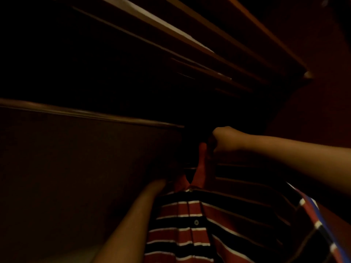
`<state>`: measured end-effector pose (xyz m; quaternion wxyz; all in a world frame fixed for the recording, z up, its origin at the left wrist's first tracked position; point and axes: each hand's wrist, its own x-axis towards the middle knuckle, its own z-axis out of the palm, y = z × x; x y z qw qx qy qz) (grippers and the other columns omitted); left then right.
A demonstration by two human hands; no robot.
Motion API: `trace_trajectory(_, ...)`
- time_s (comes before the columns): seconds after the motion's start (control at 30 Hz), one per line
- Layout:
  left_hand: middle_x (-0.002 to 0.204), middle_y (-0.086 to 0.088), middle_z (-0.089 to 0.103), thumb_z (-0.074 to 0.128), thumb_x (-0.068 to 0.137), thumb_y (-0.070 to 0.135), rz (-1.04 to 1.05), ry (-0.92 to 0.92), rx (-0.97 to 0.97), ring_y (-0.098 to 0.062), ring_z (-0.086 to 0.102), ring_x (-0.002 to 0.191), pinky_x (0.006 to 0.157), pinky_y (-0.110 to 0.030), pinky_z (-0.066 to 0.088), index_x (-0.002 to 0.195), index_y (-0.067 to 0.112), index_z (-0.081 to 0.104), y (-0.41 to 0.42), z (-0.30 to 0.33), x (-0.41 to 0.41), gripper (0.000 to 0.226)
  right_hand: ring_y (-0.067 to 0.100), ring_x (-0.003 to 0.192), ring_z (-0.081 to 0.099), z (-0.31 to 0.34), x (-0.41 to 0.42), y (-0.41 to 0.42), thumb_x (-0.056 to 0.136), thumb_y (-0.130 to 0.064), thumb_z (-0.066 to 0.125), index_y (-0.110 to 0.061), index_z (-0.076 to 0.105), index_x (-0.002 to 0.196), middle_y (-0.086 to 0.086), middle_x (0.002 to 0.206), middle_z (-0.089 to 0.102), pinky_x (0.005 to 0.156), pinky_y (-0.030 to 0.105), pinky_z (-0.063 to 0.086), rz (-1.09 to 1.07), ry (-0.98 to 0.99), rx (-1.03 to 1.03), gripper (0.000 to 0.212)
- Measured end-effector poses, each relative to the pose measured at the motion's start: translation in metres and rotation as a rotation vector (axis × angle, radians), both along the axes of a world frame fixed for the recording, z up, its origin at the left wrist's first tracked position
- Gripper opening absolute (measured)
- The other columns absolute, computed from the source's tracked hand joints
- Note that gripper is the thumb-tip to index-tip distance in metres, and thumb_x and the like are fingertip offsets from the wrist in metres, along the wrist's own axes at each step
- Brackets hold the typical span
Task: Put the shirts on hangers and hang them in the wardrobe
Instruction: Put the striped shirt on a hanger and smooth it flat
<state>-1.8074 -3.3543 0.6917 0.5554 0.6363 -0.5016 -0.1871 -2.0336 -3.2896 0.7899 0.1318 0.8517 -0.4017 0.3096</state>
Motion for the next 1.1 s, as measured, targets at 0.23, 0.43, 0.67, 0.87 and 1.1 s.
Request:
trace_trajectory(0.23,0.148,-0.021,0.036,0.045,0.100,0.025,-0.006,-0.025,-0.031,-0.034,0.037,0.135,0.112,-0.039,0.030,0.142,0.005,0.038,0.018,0.000,0.005,0.047,0.027,0.106,0.059,-0.007,-0.002,0.003,0.087,-0.012,0.064,-0.003,0.061,0.115,0.014,0.116,0.062,0.073,0.026,0.042,-0.006,0.018,-0.056,0.029)
trace_trajectory(0.43,0.144,-0.021,0.040,0.042,0.102,0.025,0.041,-0.067,-0.014,-0.034,0.041,0.131,0.109,-0.037,0.034,0.140,0.004,0.041,0.033,-0.004,0.014,0.044,0.030,0.110,0.058,-0.009,-0.003,0.014,0.090,-0.013,0.062,-0.002,0.060,0.119,0.016,0.120,0.061,0.086,0.035,0.048,-0.037,0.056,-0.093,0.031)
trace_trajectory(0.67,0.142,-0.020,0.044,0.037,0.103,0.016,0.158,-0.197,-0.053,-0.031,0.044,0.128,0.099,-0.029,0.036,0.135,0.000,0.045,0.061,-0.002,0.010,0.036,0.030,0.097,0.061,-0.012,-0.012,0.035,0.087,-0.018,0.064,-0.002,0.064,0.102,0.014,0.103,0.064,0.082,0.040,0.052,0.009,0.078,-0.124,0.022)
trace_trajectory(0.87,0.126,-0.015,0.059,0.051,0.097,0.007,0.205,-0.273,-0.303,-0.028,0.054,0.121,0.090,-0.022,0.037,0.127,0.000,0.056,0.103,-0.003,-0.010,0.031,0.026,0.089,0.060,-0.019,-0.034,0.052,0.085,-0.016,0.062,-0.006,0.064,0.093,0.009,0.092,0.062,0.072,0.036,0.050,0.090,0.014,-0.169,0.012)
trace_trajectory(1.1,0.112,-0.006,0.065,0.060,0.093,0.017,0.406,-0.455,-0.302,-0.020,0.059,0.107,0.086,-0.027,0.045,0.114,0.009,0.063,0.179,-0.039,-0.059,0.022,0.025,0.090,0.059,-0.051,-0.075,0.081,0.091,-0.022,0.057,-0.015,0.059,0.088,0.004,0.088,0.058,0.068,0.029,0.042,0.313,-0.063,-0.141,0.008)
